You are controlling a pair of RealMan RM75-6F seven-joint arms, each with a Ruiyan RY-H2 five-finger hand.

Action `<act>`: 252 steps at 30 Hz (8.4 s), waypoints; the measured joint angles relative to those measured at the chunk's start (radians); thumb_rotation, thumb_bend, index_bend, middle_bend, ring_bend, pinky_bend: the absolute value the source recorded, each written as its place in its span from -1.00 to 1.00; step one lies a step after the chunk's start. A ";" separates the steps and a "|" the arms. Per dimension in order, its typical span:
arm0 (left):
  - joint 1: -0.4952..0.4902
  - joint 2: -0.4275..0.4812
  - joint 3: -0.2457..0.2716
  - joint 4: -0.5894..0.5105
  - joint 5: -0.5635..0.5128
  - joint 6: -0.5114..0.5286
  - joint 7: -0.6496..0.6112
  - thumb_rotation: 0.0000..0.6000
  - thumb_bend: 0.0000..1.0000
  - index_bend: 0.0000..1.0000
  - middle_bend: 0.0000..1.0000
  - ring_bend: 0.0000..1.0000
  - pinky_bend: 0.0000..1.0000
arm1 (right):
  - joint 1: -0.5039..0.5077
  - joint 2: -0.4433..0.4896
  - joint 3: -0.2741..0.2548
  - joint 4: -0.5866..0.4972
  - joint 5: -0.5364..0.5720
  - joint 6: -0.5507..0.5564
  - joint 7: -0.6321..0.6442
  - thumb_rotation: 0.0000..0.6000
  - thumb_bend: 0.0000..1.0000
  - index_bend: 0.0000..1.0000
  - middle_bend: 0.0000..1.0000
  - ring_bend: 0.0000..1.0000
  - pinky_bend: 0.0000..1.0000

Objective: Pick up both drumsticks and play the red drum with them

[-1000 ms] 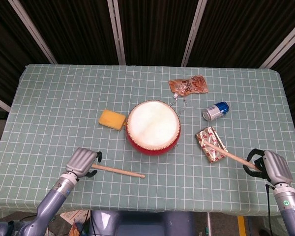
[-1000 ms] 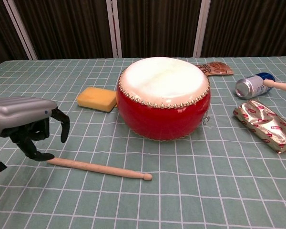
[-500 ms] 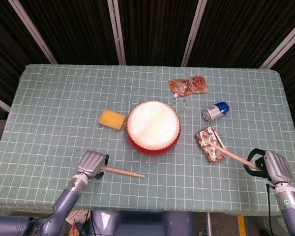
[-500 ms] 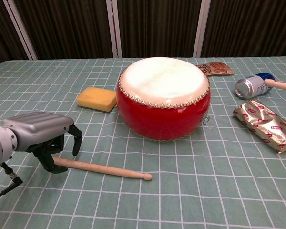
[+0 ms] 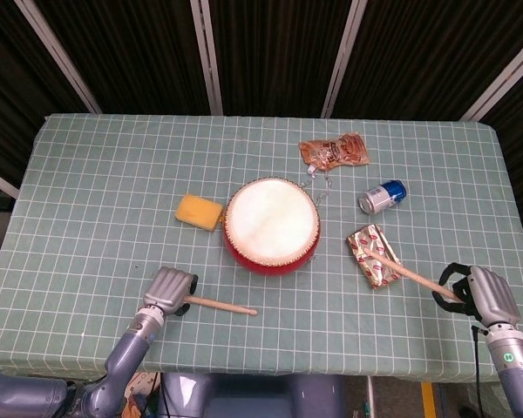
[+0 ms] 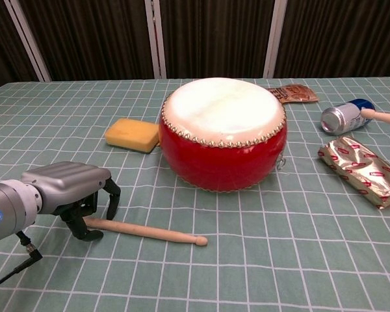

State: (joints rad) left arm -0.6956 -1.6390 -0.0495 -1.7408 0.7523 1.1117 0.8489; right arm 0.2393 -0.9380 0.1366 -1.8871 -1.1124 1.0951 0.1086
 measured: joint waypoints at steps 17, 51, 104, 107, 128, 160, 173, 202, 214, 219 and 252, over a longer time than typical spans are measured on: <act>0.023 0.052 -0.011 -0.054 0.081 0.044 -0.118 1.00 0.00 0.53 1.00 1.00 1.00 | 0.000 -0.002 -0.002 0.002 -0.002 0.009 0.001 1.00 0.17 0.97 1.00 1.00 1.00; -0.085 0.529 -0.307 -0.143 0.115 -0.049 -0.463 1.00 0.01 0.54 1.00 1.00 1.00 | 0.184 0.062 0.109 -0.222 0.201 0.008 -0.314 1.00 0.17 0.97 1.00 1.00 1.00; -0.085 0.546 -0.263 0.050 0.302 -0.172 -0.733 1.00 0.01 0.54 1.00 1.00 1.00 | 0.571 -0.408 0.064 0.141 0.450 0.346 -0.795 1.00 0.17 0.98 1.00 1.00 1.00; -0.101 0.538 -0.272 0.009 0.276 -0.151 -0.684 1.00 0.01 0.54 1.00 1.00 1.00 | 0.508 -0.319 0.081 0.063 0.404 0.368 -0.702 1.00 0.17 0.98 1.00 1.00 1.00; -0.326 0.261 -0.336 0.110 0.031 -0.083 -0.393 1.00 0.03 0.55 1.00 1.00 1.00 | 0.358 -0.198 0.094 0.067 0.316 0.262 -0.460 1.00 0.17 0.98 1.00 1.00 1.00; -0.412 0.400 -0.321 0.036 -0.217 -0.003 -0.275 1.00 0.05 0.56 1.00 1.00 1.00 | 0.309 -0.139 0.166 0.009 0.142 0.168 -0.312 1.00 0.17 0.98 1.00 1.00 1.00; -0.303 0.546 -0.329 0.014 -0.159 -0.061 -0.405 1.00 0.05 0.56 1.00 1.00 1.00 | 0.416 -0.252 0.172 0.004 0.135 0.141 -0.500 1.00 0.17 0.98 1.00 1.00 1.00; -0.288 0.537 -0.288 -0.010 -0.108 -0.076 -0.399 1.00 0.05 0.56 1.00 1.00 1.00 | 0.398 -0.329 0.128 0.027 0.161 0.295 -0.675 1.00 0.17 0.98 1.00 1.00 1.00; -0.425 0.356 -0.311 0.013 -0.203 0.010 -0.234 1.00 0.05 0.56 1.00 1.00 1.00 | 0.281 -0.169 0.162 -0.027 0.125 0.247 -0.419 1.00 0.17 0.98 1.00 1.00 1.00; -0.464 0.286 -0.294 0.077 -0.259 0.009 -0.175 1.00 0.05 0.56 1.00 1.00 1.00 | 0.277 -0.163 0.166 0.002 0.145 0.226 -0.405 1.00 0.17 0.98 1.00 1.00 1.00; -0.276 0.474 -0.166 -0.287 -0.272 0.066 -0.160 1.00 0.05 0.55 1.00 1.00 1.00 | 0.181 -0.067 0.057 -0.040 -0.003 0.149 -0.293 1.00 0.17 0.98 1.00 1.00 1.00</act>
State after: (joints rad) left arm -0.9718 -1.1652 -0.2157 -2.0274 0.4806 1.1780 0.6885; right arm 0.4200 -1.0053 0.1940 -1.9273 -1.1154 1.2443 -0.1845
